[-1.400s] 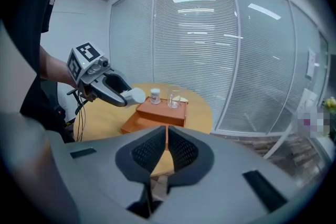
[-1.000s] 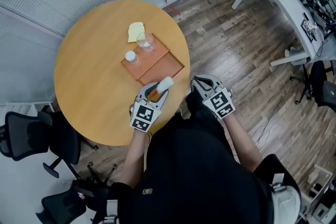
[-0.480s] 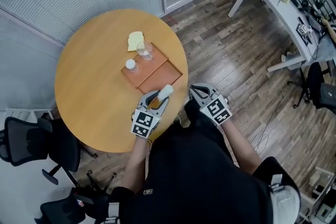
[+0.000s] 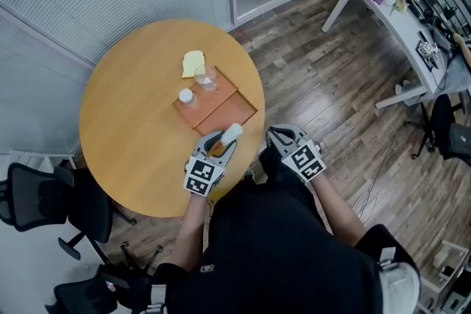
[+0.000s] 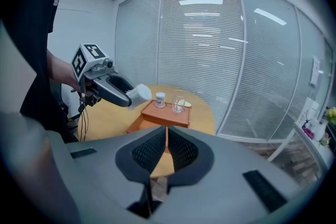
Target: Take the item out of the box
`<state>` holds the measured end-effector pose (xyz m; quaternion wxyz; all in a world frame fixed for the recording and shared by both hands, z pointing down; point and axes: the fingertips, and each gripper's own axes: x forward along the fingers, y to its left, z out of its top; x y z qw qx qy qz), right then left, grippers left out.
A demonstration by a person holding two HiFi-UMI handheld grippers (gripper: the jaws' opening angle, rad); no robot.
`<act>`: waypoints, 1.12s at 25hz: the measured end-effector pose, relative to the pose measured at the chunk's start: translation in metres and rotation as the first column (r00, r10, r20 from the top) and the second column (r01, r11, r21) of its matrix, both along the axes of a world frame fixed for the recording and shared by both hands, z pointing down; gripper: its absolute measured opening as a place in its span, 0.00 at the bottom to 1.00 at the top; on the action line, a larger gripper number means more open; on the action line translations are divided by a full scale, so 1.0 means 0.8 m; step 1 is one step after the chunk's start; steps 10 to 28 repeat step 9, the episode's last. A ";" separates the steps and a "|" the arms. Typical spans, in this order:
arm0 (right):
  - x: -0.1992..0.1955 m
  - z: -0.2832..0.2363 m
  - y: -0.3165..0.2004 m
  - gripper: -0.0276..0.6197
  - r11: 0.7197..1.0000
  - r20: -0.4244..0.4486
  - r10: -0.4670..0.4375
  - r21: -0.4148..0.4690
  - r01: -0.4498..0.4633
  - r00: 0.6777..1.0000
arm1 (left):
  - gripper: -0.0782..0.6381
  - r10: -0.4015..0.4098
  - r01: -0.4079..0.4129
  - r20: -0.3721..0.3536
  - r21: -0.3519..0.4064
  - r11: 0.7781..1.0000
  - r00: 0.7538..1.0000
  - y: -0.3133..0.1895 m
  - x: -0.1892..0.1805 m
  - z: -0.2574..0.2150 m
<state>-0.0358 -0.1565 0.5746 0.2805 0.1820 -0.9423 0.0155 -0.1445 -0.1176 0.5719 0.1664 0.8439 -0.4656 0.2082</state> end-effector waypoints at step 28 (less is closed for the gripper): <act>0.013 -0.005 -0.002 0.06 1.000 -0.009 -0.010 0.008 0.010 1.000 | 0.35 -0.022 0.022 0.002 0.011 1.000 1.000 -0.006 -0.002 -0.005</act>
